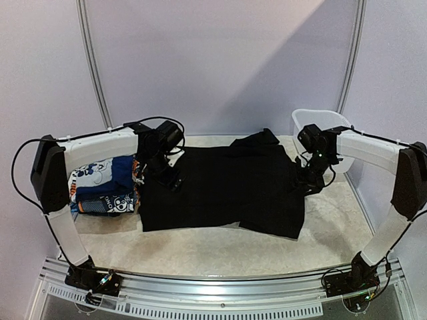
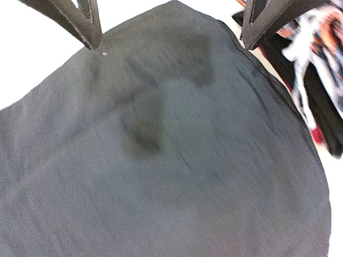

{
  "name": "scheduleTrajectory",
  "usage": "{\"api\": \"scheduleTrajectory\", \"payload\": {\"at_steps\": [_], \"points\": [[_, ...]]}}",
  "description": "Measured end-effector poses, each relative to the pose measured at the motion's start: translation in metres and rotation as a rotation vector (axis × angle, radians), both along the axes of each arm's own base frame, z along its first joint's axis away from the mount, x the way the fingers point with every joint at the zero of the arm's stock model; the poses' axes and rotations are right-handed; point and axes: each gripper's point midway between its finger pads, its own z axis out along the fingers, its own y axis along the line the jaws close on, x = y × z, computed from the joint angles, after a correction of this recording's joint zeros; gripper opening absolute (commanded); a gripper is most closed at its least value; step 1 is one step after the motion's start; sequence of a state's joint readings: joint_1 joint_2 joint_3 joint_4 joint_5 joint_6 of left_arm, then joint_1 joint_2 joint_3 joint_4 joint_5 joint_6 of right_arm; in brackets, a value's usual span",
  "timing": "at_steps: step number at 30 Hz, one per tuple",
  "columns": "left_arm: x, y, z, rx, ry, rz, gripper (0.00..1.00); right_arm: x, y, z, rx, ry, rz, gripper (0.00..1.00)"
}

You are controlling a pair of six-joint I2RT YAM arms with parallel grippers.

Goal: Fold and stack the mixed laundry pile
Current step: Flatten out the crumpled shirt at the corner of the board.

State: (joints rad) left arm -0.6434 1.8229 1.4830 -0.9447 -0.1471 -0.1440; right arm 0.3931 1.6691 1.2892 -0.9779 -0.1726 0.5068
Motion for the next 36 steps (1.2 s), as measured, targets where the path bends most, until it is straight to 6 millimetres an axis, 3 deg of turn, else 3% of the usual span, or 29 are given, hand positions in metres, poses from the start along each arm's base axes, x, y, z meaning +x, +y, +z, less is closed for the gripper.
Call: {"api": "scheduleTrajectory", "payload": {"at_steps": [4, 8, 15, 20, 23, 28, 30, 34, 36], "points": [[-0.043, 0.007, -0.015, 0.04, 0.054, -0.05, 0.91, -0.044, 0.003, -0.018, 0.031, 0.075, -0.001, 0.6], [-0.073, 0.006, -0.017, 0.051, 0.067, -0.11, 0.91, -0.079, 0.004, -0.033, 0.061, 0.125, 0.012, 0.59], [-0.107, -0.035, -0.013, 0.004, 0.02, -0.3, 0.9, -0.121, 0.0, -0.063, 0.105, 0.202, 0.013, 0.56], [-0.113, -0.057, -0.01, -0.034, -0.015, -0.375, 0.88, -0.13, 0.006, -0.079, 0.158, 0.217, -0.01, 0.47], [-0.114, -0.063, -0.008, -0.039, -0.023, -0.394, 0.87, -0.124, 0.012, -0.082, 0.19, 0.202, -0.035, 0.39], [-0.116, -0.069, -0.007, -0.042, -0.031, -0.42, 0.86, -0.115, 0.016, -0.082, 0.204, 0.173, -0.051, 0.33], [-0.118, -0.07, -0.007, -0.041, -0.031, -0.427, 0.86, -0.114, 0.015, -0.082, 0.203, 0.166, -0.054, 0.26], [-0.12, -0.072, -0.007, -0.04, -0.031, -0.438, 0.85, -0.111, 0.012, -0.083, 0.184, 0.155, -0.071, 0.03], [-0.121, -0.073, -0.007, -0.04, -0.032, -0.443, 0.85, -0.108, 0.013, -0.081, 0.182, 0.148, -0.074, 0.0]]}}
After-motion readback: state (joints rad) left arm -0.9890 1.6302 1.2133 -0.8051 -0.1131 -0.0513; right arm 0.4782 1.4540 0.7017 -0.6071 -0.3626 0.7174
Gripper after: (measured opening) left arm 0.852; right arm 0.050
